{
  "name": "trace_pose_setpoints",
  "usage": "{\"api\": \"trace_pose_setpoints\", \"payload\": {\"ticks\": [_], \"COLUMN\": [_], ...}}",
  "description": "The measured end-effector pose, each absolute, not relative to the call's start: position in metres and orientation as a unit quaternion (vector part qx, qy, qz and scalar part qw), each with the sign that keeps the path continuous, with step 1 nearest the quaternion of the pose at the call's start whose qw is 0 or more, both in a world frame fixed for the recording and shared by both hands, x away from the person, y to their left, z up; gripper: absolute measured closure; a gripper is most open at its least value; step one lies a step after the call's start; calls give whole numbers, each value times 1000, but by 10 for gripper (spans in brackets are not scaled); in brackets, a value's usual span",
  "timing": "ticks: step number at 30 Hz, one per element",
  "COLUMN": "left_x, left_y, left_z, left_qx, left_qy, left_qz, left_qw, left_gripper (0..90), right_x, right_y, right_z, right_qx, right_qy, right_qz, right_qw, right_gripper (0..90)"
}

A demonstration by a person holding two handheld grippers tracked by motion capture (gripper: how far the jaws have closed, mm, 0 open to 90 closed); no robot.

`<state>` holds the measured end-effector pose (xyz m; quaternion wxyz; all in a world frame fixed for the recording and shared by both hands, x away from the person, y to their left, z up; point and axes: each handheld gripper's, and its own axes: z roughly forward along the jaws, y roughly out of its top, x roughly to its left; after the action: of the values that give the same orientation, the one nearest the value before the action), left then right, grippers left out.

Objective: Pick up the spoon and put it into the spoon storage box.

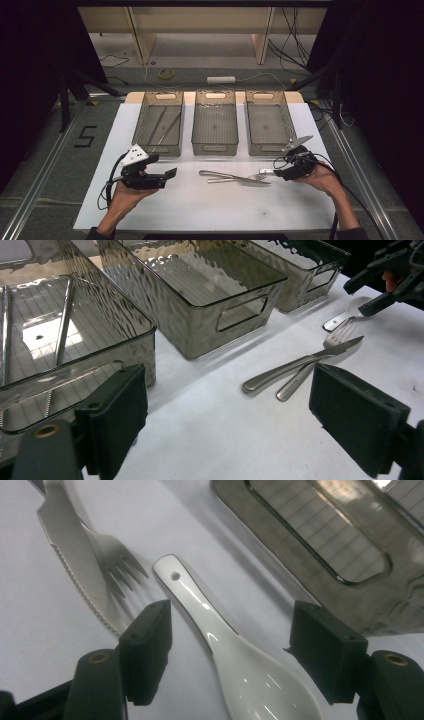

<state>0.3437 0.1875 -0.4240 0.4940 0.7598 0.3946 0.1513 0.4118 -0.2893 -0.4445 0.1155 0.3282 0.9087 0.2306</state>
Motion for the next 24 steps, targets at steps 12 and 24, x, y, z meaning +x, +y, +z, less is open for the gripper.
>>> {"api": "trace_pose_setpoints", "payload": {"ticks": [12,24], "left_x": [343,343], "left_y": [187,187], "left_z": [-424,-423], "left_qx": [759,757], "left_qy": [395,394], "left_qz": [153,154], "left_qw": [495,498], "left_gripper": [152,152], "right_x": [418,423], "right_y": [-283,-276], "right_z": [-455,-459], "right_qx": [316,303], "right_qy": [921,929], "right_qz": [200,195], "right_qw": [107,85], "right_gripper": [417,522]}}
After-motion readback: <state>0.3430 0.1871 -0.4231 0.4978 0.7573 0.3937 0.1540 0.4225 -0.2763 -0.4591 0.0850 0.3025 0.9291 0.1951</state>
